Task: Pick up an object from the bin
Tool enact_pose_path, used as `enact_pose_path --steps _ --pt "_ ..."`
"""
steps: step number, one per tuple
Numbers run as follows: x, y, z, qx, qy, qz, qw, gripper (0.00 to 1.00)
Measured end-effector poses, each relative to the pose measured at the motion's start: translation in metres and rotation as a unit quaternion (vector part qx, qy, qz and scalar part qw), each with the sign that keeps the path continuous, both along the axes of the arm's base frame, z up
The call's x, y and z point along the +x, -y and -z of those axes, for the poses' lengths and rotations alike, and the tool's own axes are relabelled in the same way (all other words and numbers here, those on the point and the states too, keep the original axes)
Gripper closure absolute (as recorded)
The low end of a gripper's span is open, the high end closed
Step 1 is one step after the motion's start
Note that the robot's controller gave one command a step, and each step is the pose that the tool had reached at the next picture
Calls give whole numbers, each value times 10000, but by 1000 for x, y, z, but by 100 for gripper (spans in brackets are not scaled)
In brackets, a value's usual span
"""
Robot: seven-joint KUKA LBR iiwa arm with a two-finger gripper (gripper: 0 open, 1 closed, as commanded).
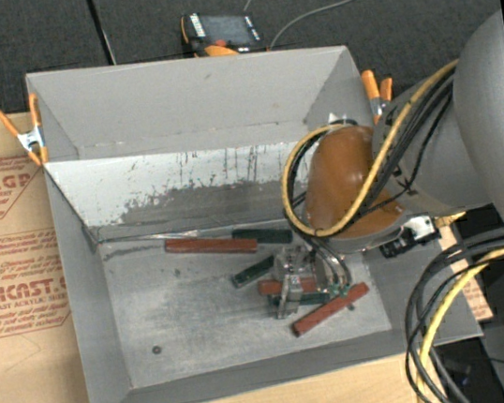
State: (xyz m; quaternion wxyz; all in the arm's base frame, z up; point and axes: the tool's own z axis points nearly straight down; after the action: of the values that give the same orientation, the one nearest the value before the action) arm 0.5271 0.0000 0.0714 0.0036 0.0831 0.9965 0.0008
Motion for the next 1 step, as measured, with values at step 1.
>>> enact_pose_path --steps 1 --pt "8 17 -134 -2 14 288 9996 100"
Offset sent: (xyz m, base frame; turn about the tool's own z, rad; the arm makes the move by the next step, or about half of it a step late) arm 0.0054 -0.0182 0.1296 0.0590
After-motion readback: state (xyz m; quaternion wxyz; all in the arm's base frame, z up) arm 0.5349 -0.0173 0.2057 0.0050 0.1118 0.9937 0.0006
